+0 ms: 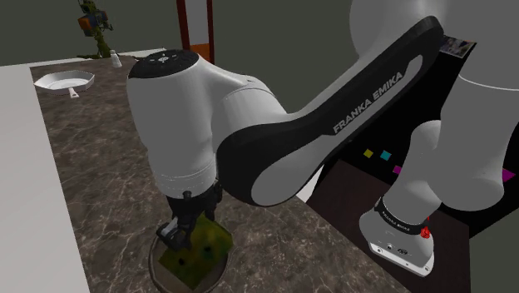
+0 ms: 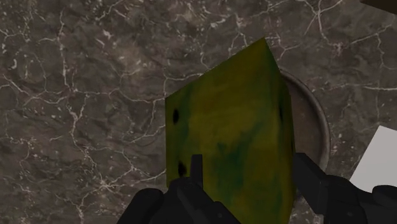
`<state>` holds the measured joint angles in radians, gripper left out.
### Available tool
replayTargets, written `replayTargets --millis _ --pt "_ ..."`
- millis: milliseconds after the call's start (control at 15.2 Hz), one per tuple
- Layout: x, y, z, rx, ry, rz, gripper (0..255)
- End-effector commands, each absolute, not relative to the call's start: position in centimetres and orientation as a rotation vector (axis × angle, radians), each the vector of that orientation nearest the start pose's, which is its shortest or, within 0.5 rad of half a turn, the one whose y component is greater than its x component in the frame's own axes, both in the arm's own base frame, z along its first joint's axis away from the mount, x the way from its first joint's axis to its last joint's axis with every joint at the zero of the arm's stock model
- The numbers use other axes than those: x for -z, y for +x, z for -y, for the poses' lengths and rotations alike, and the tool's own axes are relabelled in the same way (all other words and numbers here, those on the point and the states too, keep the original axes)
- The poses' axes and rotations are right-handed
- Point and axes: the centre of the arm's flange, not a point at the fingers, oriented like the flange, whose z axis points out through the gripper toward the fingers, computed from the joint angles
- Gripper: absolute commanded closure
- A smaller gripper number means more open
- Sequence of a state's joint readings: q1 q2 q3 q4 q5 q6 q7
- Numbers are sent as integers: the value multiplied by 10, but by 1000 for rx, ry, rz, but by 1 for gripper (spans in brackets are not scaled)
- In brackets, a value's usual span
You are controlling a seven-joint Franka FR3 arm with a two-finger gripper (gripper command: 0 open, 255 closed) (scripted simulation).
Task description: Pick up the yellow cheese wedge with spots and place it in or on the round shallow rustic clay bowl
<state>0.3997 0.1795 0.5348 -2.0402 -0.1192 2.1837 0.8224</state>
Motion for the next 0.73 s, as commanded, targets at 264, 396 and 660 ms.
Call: replayTargets --millis 264,396,660 --pt "-363 352 -457 2 -3138 275 255" --pt "-363 352 -457 2 -3138 275 255" --pt "-363 351 -457 1 -3138 275 0"
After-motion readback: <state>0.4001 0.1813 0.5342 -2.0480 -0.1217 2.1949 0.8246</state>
